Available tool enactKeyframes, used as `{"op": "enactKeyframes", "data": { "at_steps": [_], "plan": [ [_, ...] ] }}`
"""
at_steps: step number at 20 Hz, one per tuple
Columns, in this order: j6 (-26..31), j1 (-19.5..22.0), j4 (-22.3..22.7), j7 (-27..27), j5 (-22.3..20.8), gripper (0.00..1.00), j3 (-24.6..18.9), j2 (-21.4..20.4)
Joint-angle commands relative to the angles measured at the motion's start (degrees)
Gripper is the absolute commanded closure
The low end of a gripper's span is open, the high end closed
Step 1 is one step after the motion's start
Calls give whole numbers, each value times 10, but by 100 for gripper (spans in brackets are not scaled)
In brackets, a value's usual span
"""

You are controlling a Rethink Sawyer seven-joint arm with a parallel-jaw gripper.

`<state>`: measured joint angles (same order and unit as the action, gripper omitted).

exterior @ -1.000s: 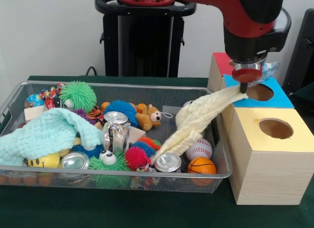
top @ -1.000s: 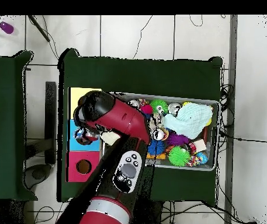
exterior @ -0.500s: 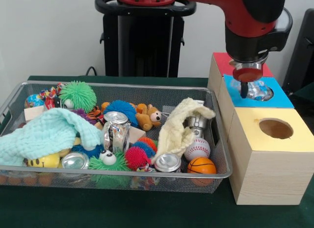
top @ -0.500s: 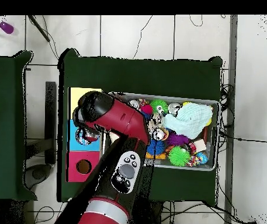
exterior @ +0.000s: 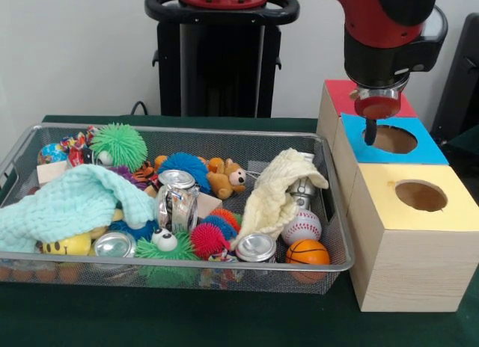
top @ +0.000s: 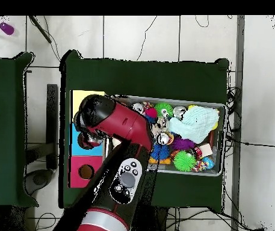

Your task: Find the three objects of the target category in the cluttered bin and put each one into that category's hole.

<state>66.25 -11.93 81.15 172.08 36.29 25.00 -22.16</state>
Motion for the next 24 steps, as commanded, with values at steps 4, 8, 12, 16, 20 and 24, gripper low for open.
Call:
{"op": "enactKeyframes", "data": {
  "at_steps": [4,8,12,16,20,24],
  "plan": [
    [48,-6,39,95,-48,0,-3,-6],
    [34,10,57,-54,-157,0,30,-25],
    [-60,32,51,-250,-337,0,38,-46],
    [-205,54,66,-356,-500,0,4,-80],
    [-246,59,29,-330,-601,0,-8,-61],
    [-237,57,-10,-306,-643,0,-13,-41]
  ]
}}
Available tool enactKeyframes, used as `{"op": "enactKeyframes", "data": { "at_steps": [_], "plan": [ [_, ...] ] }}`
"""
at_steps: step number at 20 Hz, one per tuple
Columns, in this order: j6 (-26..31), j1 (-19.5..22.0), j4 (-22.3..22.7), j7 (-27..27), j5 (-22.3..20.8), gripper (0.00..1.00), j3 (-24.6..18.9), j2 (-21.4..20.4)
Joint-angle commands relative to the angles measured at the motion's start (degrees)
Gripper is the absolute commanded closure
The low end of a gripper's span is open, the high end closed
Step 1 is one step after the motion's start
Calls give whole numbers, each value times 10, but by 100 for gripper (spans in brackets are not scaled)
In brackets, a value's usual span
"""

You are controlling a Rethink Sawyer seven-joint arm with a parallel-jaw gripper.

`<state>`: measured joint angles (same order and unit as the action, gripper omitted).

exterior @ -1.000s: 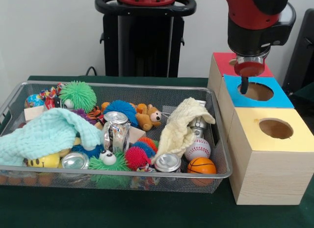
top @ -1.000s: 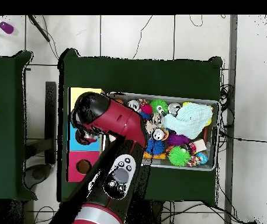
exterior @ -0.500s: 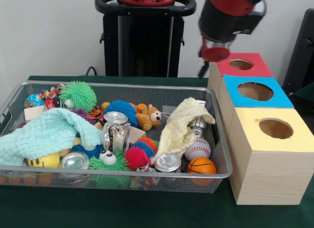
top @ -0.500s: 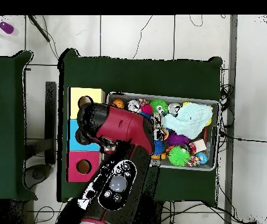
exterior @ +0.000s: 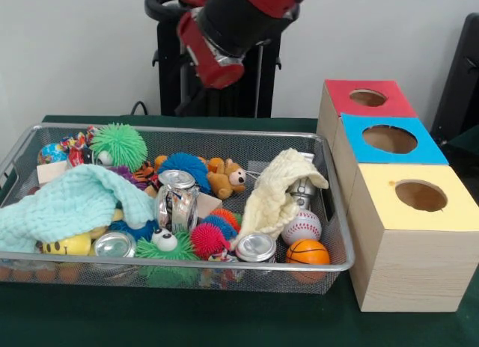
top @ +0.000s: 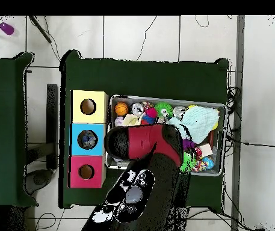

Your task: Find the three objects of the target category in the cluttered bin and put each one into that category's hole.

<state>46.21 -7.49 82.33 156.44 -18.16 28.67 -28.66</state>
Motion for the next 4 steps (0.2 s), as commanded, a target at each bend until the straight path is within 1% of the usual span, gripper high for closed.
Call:
{"op": "enactKeyframes", "data": {
  "at_steps": [1,3,4],
  "plan": [
    [-38,14,-26,-149,-113,100,-57,23],
    [-35,17,-27,-179,-122,100,-63,12],
    [-29,17,-25,-179,-120,100,-67,10]
  ]
}}
